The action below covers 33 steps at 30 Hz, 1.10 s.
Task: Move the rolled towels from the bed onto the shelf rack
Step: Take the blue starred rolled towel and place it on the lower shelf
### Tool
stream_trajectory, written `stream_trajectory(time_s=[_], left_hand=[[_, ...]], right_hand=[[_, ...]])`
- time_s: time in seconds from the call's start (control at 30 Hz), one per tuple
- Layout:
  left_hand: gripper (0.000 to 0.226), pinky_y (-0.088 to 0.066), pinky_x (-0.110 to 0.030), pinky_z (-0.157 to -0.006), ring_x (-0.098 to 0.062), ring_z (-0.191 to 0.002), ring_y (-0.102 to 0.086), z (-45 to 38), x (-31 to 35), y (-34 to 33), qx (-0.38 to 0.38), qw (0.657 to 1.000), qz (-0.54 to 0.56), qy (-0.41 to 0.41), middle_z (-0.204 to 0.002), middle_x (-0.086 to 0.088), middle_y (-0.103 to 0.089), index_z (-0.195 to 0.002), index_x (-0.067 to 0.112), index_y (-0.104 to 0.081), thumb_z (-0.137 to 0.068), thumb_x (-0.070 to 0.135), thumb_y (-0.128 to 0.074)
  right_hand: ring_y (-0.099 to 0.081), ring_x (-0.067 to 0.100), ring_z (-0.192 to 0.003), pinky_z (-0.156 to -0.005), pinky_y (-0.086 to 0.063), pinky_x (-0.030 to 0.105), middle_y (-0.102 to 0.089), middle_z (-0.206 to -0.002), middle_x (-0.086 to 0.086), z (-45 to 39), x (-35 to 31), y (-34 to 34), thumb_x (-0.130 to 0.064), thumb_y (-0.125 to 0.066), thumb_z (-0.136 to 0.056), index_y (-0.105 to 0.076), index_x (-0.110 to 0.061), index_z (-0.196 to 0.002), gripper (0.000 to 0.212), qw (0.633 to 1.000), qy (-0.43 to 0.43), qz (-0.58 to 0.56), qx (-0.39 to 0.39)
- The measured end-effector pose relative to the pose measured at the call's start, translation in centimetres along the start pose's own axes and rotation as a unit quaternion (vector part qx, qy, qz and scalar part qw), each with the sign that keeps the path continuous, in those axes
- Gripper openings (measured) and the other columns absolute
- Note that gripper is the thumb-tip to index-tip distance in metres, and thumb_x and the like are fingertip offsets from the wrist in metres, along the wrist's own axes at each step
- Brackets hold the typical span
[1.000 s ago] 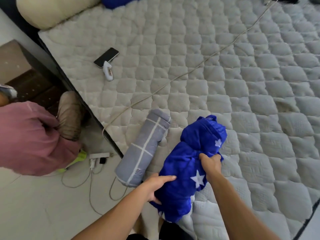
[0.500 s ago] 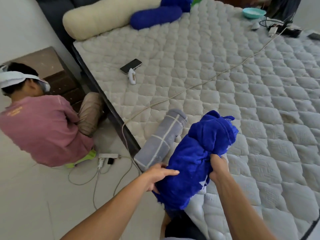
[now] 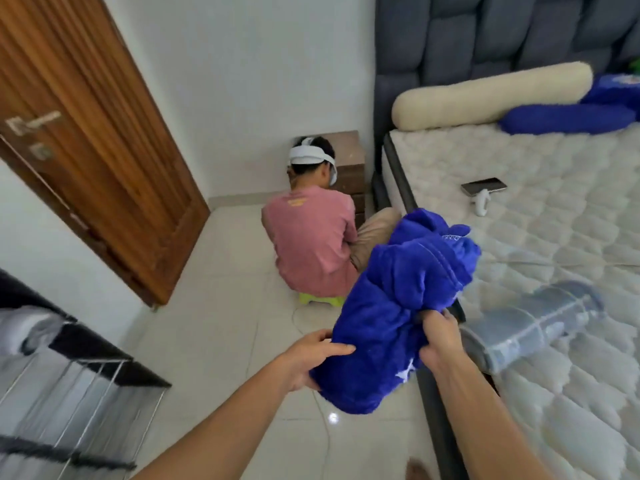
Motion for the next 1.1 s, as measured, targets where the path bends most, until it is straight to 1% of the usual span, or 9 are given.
stream_trajectory(time_s=[0.1,0.13,0.27,0.37,0.47,0.6,0.83,1.0,1.1], left_hand=[[0.047,-0.056,-0.039,-0.073,-0.014,-0.103,-0.060,1.8,-1.1,5.6,0.034,0.998,0.048,-0.021,-0.116,0.009,-0.064,-0.124,0.030,-0.057,-0.080,0.029,-0.074],[0.045,-0.056,-0.038,-0.071,-0.013,-0.102,-0.060,2.3,-1.6,7.2,0.044,0.996,0.069,-0.028,-0.117,0.010,-0.064,-0.122,0.031,-0.058,-0.080,0.030,-0.075],[0.038,-0.052,-0.051,-0.095,-0.020,-0.111,-0.058,2.8,-3.4,13.6,0.080,0.981,0.167,-0.055,-0.118,0.009,-0.063,-0.109,0.037,-0.059,-0.076,0.036,-0.078],[0.040,-0.052,-0.053,-0.096,-0.025,-0.114,-0.056,2.3,-4.5,18.5,0.117,0.965,0.226,-0.061,-0.121,0.004,-0.060,-0.109,0.032,-0.057,-0.076,0.034,-0.079],[0.046,-0.052,-0.054,-0.095,-0.029,-0.116,-0.057,1.0,-5.5,23.5,0.146,0.948,0.279,-0.056,-0.126,-0.003,-0.058,-0.114,0.025,-0.054,-0.075,0.030,-0.079],[0.057,-0.054,-0.051,-0.092,-0.029,-0.114,-0.060,-0.5,-6.6,29.6,0.194,0.911,0.361,-0.046,-0.127,-0.006,-0.059,-0.126,0.019,-0.049,-0.076,0.025,-0.077],[0.048,-0.055,-0.056,-0.088,-0.031,-0.115,-0.058,0.4,-11.0,38.1,0.275,0.810,0.516,-0.051,-0.130,-0.005,-0.057,-0.123,0.020,-0.054,-0.079,0.026,-0.074],[0.032,-0.051,-0.063,-0.087,-0.032,-0.115,-0.057,2.2,-15.8,44.8,0.295,0.772,0.562,-0.041,-0.130,-0.004,-0.056,-0.113,0.024,-0.057,-0.084,0.030,-0.070],[0.029,-0.049,-0.065,-0.090,-0.032,-0.114,-0.056,3.3,-19.1,49.3,0.323,0.749,0.578,-0.024,-0.124,-0.001,-0.058,-0.112,0.025,-0.058,-0.086,0.033,-0.068]], right_hand=[[-0.054,0.020,-0.070,-0.065,-0.047,0.030,-0.059,-0.077,0.007,1.6,2.2,-6.9,0.014,-0.043,-0.073,-0.056,-0.013,-0.084,0.033,0.996,0.012,0.062,-0.055],[-0.053,0.020,-0.070,-0.066,-0.047,0.031,-0.059,-0.077,0.007,2.0,2.8,-9.3,0.012,-0.045,-0.072,-0.056,-0.013,-0.085,0.030,0.994,0.022,0.085,-0.070],[-0.053,0.022,-0.075,-0.069,-0.045,0.037,-0.060,-0.079,0.007,3.4,4.8,-19.4,-0.002,-0.055,-0.061,-0.054,-0.018,-0.076,0.022,0.962,0.077,0.199,-0.169],[-0.053,0.021,-0.074,-0.069,-0.044,0.034,-0.059,-0.081,0.003,4.0,7.2,-27.1,-0.001,-0.057,-0.066,-0.056,-0.020,-0.084,0.026,0.916,0.123,0.283,-0.256],[-0.057,0.020,-0.075,-0.071,-0.048,0.036,-0.061,-0.084,0.002,4.5,10.6,-34.4,0.001,-0.057,-0.071,-0.056,-0.014,-0.093,0.027,0.866,0.133,0.336,-0.345],[-0.060,0.024,-0.077,-0.074,-0.050,0.042,-0.064,-0.084,0.004,4.7,16.1,-43.3,-0.004,-0.060,-0.070,-0.056,-0.017,-0.085,0.020,0.785,0.139,0.418,-0.435],[-0.051,0.010,-0.067,-0.054,-0.035,0.019,-0.060,-0.085,0.003,8.5,25.6,-55.2,-0.009,-0.060,-0.079,-0.054,-0.016,-0.088,0.013,0.648,0.149,0.492,-0.562],[-0.054,0.019,-0.081,-0.059,-0.038,0.021,-0.059,-0.096,0.006,12.3,34.5,-61.0,-0.010,-0.058,-0.083,-0.053,-0.013,-0.101,0.019,0.589,0.125,0.520,-0.606],[-0.055,0.022,-0.088,-0.073,-0.042,0.027,-0.060,-0.102,0.009,14.4,40.2,-63.9,-0.012,-0.056,-0.086,-0.051,-0.011,-0.107,0.021,0.570,0.114,0.536,-0.612]])
Point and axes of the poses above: each hand's wrist, its own z-axis away from the middle knuckle, its own y-axis out of the back of the hand, x = y × z, the point moved 2 cm from there along -z, towards the middle knuckle
